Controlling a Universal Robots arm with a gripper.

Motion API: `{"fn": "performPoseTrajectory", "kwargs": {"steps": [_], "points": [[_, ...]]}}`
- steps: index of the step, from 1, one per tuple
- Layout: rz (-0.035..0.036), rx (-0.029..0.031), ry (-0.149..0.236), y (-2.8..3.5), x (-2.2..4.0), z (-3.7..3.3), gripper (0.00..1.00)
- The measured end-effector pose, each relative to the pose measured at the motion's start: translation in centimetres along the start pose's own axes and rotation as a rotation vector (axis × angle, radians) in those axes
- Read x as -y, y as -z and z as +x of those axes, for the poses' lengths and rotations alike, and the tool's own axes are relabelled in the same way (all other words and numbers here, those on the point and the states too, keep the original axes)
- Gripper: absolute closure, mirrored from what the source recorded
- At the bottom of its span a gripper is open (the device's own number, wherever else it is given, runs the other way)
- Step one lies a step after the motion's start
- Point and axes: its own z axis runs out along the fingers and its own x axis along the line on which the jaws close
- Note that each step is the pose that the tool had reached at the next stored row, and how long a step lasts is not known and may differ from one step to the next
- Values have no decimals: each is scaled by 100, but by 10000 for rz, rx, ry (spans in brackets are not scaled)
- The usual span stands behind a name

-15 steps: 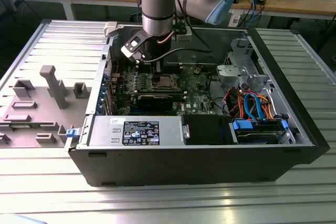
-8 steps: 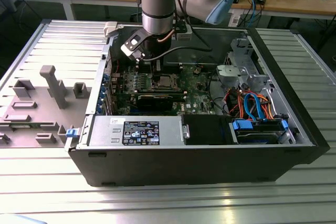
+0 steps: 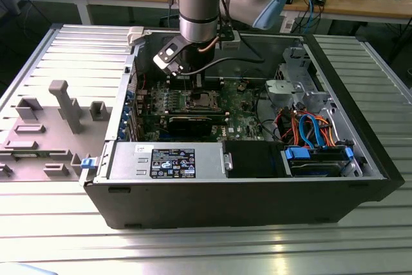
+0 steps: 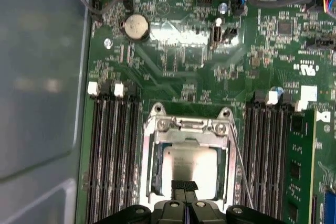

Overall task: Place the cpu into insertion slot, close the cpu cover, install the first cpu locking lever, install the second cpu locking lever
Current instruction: 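Close the cpu cover, then install the first cpu locking lever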

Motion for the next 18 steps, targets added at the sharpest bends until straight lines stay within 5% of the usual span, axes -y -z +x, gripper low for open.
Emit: {"fn": "performPoseTrajectory", "kwargs": {"steps": [5,18], "points": [[1,0,2,-2,-133,-10,89],[0,0,1,-2,-151,-11,89]]}}
